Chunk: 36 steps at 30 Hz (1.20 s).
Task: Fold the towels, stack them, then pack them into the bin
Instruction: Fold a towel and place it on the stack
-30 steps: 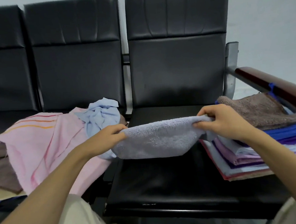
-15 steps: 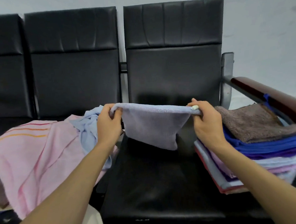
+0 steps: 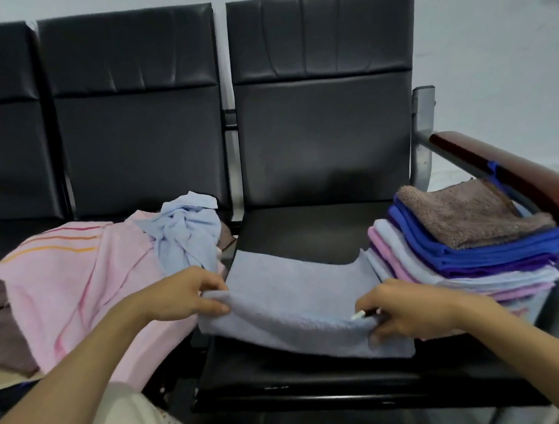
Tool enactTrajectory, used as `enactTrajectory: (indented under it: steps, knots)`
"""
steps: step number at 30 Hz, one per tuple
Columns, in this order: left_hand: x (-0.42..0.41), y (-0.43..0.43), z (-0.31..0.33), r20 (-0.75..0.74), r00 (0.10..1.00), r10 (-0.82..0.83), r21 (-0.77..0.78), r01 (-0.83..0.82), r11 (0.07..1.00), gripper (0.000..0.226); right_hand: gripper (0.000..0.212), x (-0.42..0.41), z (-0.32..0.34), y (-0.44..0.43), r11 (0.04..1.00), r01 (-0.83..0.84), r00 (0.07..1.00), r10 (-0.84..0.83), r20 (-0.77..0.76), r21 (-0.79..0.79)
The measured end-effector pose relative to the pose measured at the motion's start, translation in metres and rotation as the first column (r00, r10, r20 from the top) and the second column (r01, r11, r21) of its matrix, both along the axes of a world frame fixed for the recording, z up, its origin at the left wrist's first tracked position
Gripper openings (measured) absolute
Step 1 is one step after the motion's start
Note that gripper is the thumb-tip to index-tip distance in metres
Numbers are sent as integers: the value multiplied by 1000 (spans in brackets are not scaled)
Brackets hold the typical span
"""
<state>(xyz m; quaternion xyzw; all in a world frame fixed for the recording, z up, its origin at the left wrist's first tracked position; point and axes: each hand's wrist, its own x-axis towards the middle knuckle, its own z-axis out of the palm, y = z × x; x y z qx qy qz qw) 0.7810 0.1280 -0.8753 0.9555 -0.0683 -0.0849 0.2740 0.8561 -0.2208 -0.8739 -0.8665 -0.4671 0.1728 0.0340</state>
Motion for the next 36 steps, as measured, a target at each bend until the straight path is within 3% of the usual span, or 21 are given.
enactTrajectory:
  steps: [3,6,9,12,17,20,24,29,30,32,35,36]
  knots:
    - [-5,-6,-2,-182,983,-37,-119,16,993,5,21,2,-5,5,997,43,991,-35,-130,58]
    - [4,-8,-10,-207,976,74,-246,-125,961,5,29,12,-11,12,974,137,990,-128,-60,181]
    - [21,-13,-20,-86,968,236,-287,-251,924,3,22,23,-27,25,892,315,937,-347,44,326]
    - [42,-16,-32,53,924,378,-288,-348,892,6,17,34,-49,36,791,454,827,-546,138,410]
    - [79,-23,-52,206,853,480,-250,-428,868,20,21,47,-63,47,673,585,655,-721,226,452]
    - [96,-26,-63,211,828,520,-197,-485,852,43,22,53,-66,52,629,637,630,-758,170,447]
    - [103,-32,-66,133,802,582,-169,-561,811,65,28,52,-72,54,701,615,617,-713,333,361]
    - [89,-25,-60,135,842,522,-110,-510,853,61,42,46,-70,50,885,316,534,-464,707,342]
    - [85,-22,-58,128,847,516,-112,-504,856,60,43,44,-68,50,910,262,539,-415,733,322]
    - [76,-18,-55,103,866,489,-110,-479,871,54,43,38,-65,49,937,245,643,-349,682,249]
    - [65,-18,-50,39,917,397,-73,-393,916,40,53,29,-78,46,951,285,892,-309,331,120]
    - [63,-17,-49,21,930,367,-43,-366,930,35,63,25,-83,46,945,324,923,-327,205,49]
